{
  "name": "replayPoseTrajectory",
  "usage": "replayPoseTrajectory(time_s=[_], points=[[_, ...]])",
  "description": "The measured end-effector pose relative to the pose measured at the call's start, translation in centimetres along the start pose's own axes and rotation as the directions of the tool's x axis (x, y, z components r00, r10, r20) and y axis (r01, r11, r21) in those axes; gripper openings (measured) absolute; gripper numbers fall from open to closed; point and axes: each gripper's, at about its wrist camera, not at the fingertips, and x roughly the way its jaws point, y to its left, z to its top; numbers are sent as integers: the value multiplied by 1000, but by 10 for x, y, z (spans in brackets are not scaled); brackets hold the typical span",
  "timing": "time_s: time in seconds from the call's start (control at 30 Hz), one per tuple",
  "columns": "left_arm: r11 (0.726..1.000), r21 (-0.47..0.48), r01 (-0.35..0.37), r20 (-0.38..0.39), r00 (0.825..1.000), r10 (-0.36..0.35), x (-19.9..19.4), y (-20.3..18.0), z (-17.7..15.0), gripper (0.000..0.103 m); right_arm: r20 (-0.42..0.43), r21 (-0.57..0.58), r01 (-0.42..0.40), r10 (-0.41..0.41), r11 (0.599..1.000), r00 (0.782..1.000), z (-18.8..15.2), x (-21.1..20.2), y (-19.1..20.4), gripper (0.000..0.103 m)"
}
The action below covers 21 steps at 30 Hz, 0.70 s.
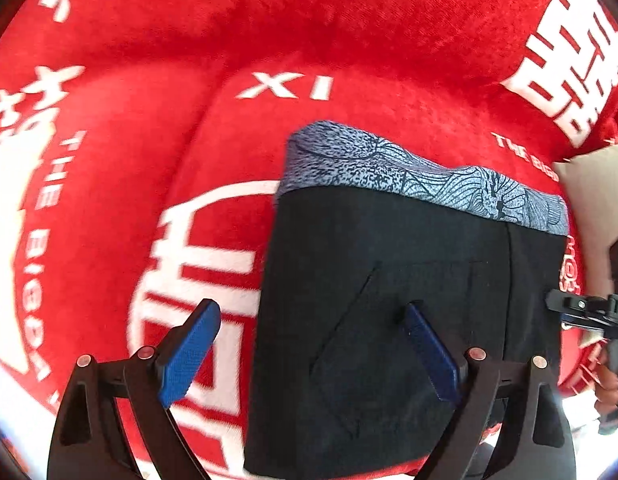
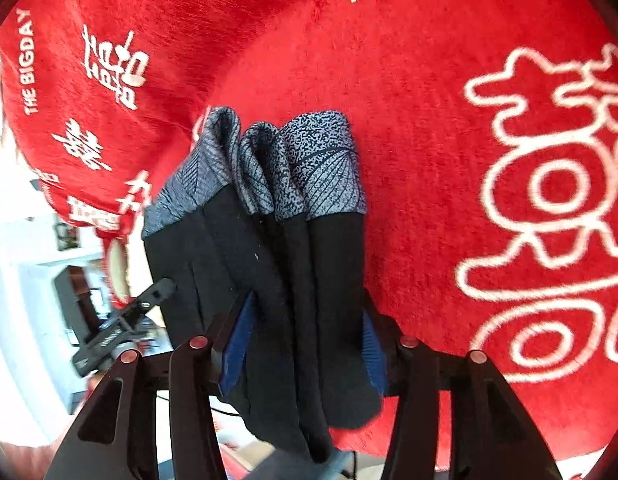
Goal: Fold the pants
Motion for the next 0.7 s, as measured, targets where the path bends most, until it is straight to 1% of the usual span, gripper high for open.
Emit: replayPoseTrajectory(time_s=[0.03, 0.1, 0.17, 0.2, 0.3, 0.37, 0.43, 0.47, 0.53, 0.6, 0.63, 0.7], points=[[1000, -9, -26, 1, 1000, 26, -8, -2, -4, 94, -2, -14, 39, -39, 999, 999, -3, -5, 3, 56], [998, -16, -65, 1, 998, 65, -21, -4, -10, 94, -2, -26, 104, -105, 994, 995, -7, -12, 9, 61], [995, -5, -100, 8, 995, 100, -38, -12, -17, 94, 8, -28, 167, -167, 985, 986, -16, -22, 11, 65], [994, 3, -110, 12, 994, 110, -46, -17, -21, 94, 19, -26, 197, -197, 980, 980, -22, -27, 15, 68], [990, 47, -131, 0, 991, 131, -66, -30, -34, 94, 67, -7, 253, -252, 967, 965, -41, -39, 32, 75], [988, 86, -125, -5, 992, 126, -76, -41, -42, 94, 90, 6, 279, -279, 960, 956, -54, -44, 45, 80], [984, 125, -125, -17, 992, 128, -86, -48, -51, 94, 117, -3, 313, -311, 950, 943, -69, -51, 63, 80], [982, 141, -122, -18, 992, 126, -91, -50, -55, 94, 137, -14, 349, -344, 937, 929, -78, -55, 75, 80], [977, 177, -119, -15, 992, 123, -102, -55, -62, 94, 146, -24, 391, -383, 920, 912, -90, -60, 88, 84], [973, 199, -120, -7, 992, 124, -111, -56, -66, 103, 167, -32, 407, -396, 913, 903, -103, -66, 103, 86], [972, 202, -123, 3, 992, 125, -116, -56, -67, 103, 176, -34, 412, -400, 911, 899, -108, -69, 108, 89], [971, 204, -121, 12, 993, 121, -125, -54, -69, 103, 198, -38, 432, -417, 901, 887, -119, -77, 119, 102]])
